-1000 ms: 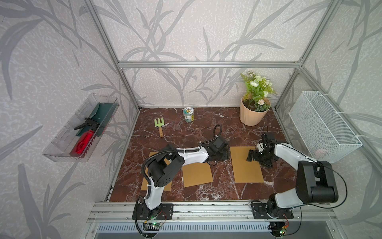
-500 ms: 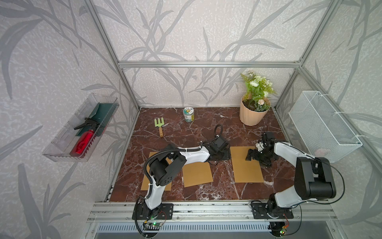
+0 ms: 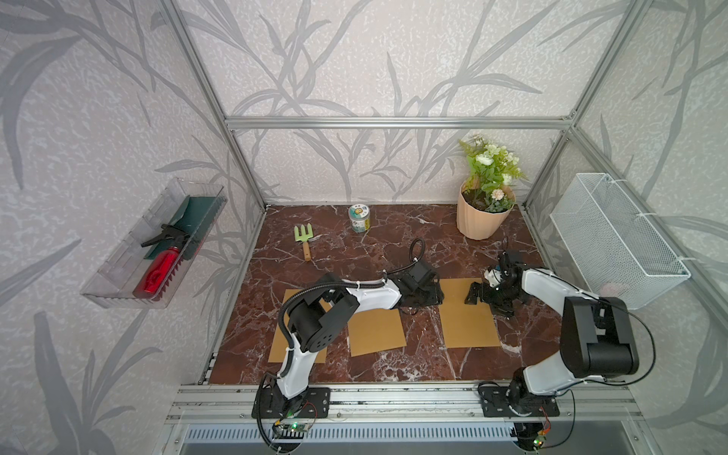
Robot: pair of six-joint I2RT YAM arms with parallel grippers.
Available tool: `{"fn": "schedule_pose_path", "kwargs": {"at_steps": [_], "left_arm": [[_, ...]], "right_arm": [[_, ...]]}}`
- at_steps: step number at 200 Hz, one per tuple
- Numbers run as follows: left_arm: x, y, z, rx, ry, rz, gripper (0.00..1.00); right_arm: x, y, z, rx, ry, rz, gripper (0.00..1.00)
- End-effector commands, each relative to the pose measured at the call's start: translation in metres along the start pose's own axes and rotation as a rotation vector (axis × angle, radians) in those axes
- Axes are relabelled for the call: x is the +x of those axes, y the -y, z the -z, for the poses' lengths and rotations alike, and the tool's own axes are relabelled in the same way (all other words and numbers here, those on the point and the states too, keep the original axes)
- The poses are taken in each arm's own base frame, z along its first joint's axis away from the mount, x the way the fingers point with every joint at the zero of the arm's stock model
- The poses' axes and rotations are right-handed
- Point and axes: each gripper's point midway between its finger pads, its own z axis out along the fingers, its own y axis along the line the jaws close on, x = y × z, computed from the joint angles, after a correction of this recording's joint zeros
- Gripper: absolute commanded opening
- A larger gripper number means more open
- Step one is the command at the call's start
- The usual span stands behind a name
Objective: Open the file bag
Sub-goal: Pick up the file bag from the center of the board.
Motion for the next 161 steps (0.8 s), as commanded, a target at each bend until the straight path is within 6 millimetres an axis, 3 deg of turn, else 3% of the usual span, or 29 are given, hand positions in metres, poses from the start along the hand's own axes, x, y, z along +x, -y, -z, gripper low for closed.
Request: {"fn": "schedule_pose_path", "kwargs": {"at_steps": [1,161], "left_arm": [[0.003,0.002,-0.007,0.014,-0.013,0.018,0.63],[0.015,-0.007,-0.030,0.009,-0.080,0.062,0.55]], "right_arm": [[0.016,0.000,-0.015,-0.008,-0.086,0.002,0.99],[0.023,0.002,-0.032,0.021,-0.157,0.010,0.99]]}}
